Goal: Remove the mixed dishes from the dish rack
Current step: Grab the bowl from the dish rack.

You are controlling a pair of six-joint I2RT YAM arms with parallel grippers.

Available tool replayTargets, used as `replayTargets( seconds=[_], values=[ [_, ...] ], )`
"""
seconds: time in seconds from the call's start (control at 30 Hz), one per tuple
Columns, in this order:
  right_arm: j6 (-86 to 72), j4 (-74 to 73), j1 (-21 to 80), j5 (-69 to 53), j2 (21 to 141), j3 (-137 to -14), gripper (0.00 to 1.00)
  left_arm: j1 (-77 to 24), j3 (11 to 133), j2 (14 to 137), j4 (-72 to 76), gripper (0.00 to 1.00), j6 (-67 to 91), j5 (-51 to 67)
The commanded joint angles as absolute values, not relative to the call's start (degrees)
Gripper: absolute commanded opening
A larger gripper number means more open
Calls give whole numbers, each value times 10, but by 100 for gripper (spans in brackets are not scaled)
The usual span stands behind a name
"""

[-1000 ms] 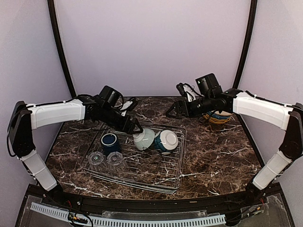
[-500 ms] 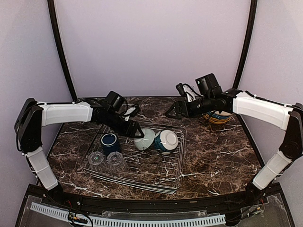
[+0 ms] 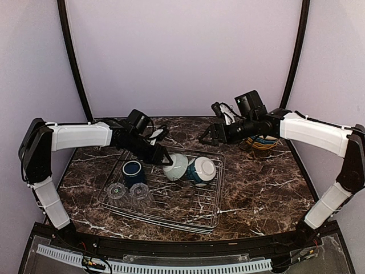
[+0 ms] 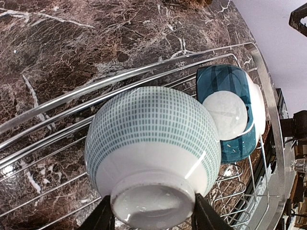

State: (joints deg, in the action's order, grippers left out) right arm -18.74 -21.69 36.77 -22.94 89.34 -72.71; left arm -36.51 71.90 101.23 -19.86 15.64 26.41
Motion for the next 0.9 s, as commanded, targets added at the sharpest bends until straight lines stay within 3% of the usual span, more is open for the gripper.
replayTargets(
  seconds=[0.0, 0.27, 0.87],
  values=[
    [-191, -194, 374, -240, 889, -721, 95, -372, 730, 1025, -198, 42, 154, 275],
    [-238, -136, 379, -284, 886, -700, 95, -372, 730, 1007, -205, 28, 144, 279],
    [-292, -88, 391, -319, 913, -699, 95, -372, 715, 931, -199, 20, 125, 271]
  ],
)
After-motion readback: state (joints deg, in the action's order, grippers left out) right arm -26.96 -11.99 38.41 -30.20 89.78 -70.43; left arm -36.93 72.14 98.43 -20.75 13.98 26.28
